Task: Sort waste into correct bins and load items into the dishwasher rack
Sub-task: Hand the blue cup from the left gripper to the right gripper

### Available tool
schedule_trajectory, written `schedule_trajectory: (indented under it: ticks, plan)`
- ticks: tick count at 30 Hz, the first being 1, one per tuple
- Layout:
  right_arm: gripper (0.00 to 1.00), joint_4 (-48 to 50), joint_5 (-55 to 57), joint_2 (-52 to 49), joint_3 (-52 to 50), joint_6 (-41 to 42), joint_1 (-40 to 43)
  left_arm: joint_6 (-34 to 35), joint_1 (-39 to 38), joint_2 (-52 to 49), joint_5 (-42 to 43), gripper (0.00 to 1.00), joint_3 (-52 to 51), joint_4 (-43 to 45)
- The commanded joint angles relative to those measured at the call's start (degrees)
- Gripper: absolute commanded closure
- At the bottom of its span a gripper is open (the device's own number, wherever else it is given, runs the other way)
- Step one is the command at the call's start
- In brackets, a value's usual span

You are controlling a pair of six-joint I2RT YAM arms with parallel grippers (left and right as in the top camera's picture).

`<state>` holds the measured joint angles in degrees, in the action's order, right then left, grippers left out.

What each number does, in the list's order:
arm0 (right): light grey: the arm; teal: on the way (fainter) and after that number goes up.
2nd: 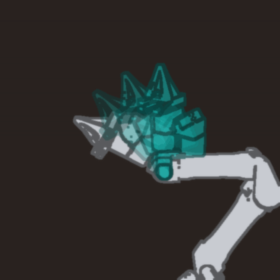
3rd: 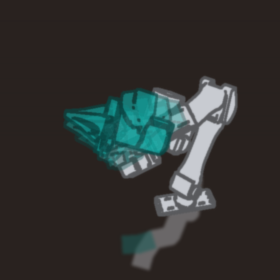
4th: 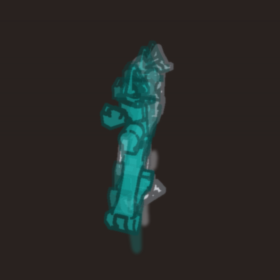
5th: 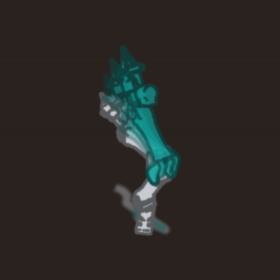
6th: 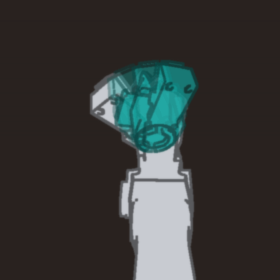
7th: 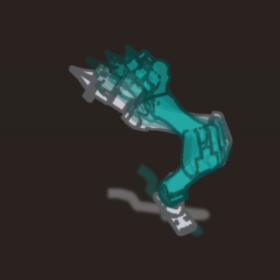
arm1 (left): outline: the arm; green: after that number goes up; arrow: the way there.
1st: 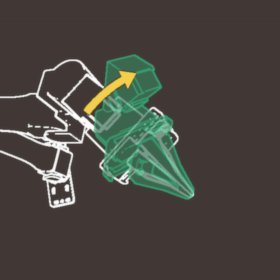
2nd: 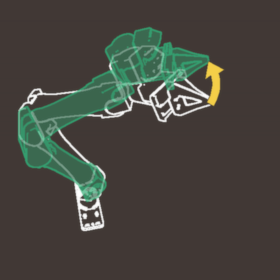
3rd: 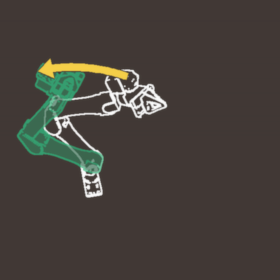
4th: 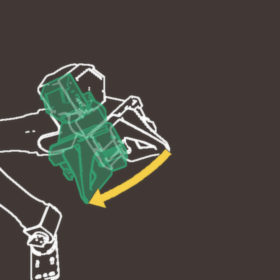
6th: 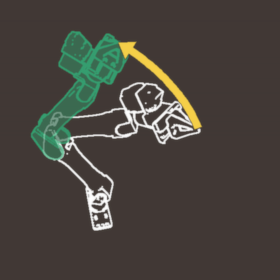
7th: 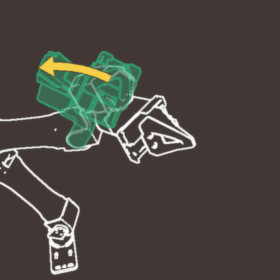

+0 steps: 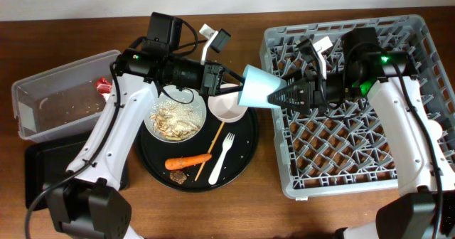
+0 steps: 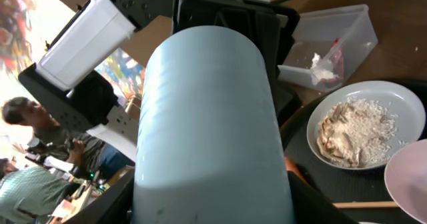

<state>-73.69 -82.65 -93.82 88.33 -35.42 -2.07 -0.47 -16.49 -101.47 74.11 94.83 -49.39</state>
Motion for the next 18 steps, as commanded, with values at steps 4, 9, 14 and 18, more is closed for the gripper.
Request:
schedule_trajectory:
  ticks: [4,9,14,18]
  plan:
    - [0.68,-0.44,-0.94,0.07,0.55,-0.13,-0.55,-0.87,-0.02,0.68,-2.10,0.99,0.57,0.76]
    - [0.73,-0.48,-0.92,0.07,0.55,-0.11,-0.55,-0.87,-0.02,0.68,-4.68,0.95,0.57,0.74]
    - [0.77,-1.09,-0.72,0.07,0.55,-0.11,-0.55,-0.87,-0.02,0.68,-9.07,0.94,0.57,0.72]
    - [0.80,-1.53,-0.70,0.07,0.55,-0.13,-0.55,-0.87,-0.02,0.68,-10.27,0.93,0.57,0.72]
